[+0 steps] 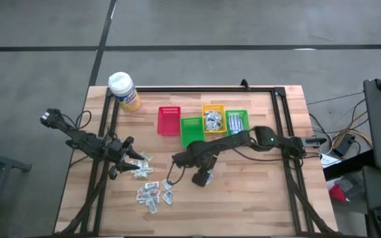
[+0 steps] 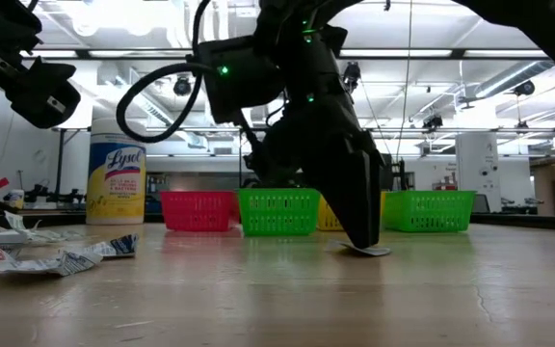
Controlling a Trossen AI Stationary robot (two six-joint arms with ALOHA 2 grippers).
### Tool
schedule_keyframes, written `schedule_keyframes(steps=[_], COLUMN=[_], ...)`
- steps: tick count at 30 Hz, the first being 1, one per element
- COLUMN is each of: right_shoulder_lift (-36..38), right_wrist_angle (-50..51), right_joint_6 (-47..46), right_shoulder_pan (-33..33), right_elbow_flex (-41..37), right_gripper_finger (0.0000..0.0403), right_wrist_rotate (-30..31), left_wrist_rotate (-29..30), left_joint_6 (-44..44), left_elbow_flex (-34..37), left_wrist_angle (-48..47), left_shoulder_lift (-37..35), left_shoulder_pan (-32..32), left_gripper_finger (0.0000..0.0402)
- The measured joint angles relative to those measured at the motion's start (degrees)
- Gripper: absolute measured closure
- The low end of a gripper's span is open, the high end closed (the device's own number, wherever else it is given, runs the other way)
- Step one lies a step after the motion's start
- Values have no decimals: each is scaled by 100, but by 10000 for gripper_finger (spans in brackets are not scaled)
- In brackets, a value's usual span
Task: Pick & Place First Aid Supplies
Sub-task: Put the alcohol pad into the yellow basket
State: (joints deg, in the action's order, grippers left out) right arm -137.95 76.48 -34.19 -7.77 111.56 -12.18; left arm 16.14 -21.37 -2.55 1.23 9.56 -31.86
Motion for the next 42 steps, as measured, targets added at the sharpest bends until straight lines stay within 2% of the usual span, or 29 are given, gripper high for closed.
schedule_keyframes(steps=[9, 27, 37, 42], right_shoulder_lift=[9, -13, -13, -15], right_wrist_angle=[-255, -327, -340, -338], right_joint_6=[2, -22, -33, -33], right_shoulder_pan=[8, 4, 58, 76], right_elbow_flex=[-272, -224, -226, -226], right_gripper_finger=[229, 350, 390, 394], right_wrist_rotate=[-287, -371, -393, -369], left_wrist_rotate=[0, 0, 0, 2], left_joint_6=[22, 20, 20, 20], left_elbow_flex=[0, 0, 0, 0], left_wrist_angle=[0, 0, 0, 0], left_shoulder_lift=[0, 0, 1, 0], left_shoulder_pan=[2, 0, 1, 1], left_gripper_finger=[204, 204, 204, 204])
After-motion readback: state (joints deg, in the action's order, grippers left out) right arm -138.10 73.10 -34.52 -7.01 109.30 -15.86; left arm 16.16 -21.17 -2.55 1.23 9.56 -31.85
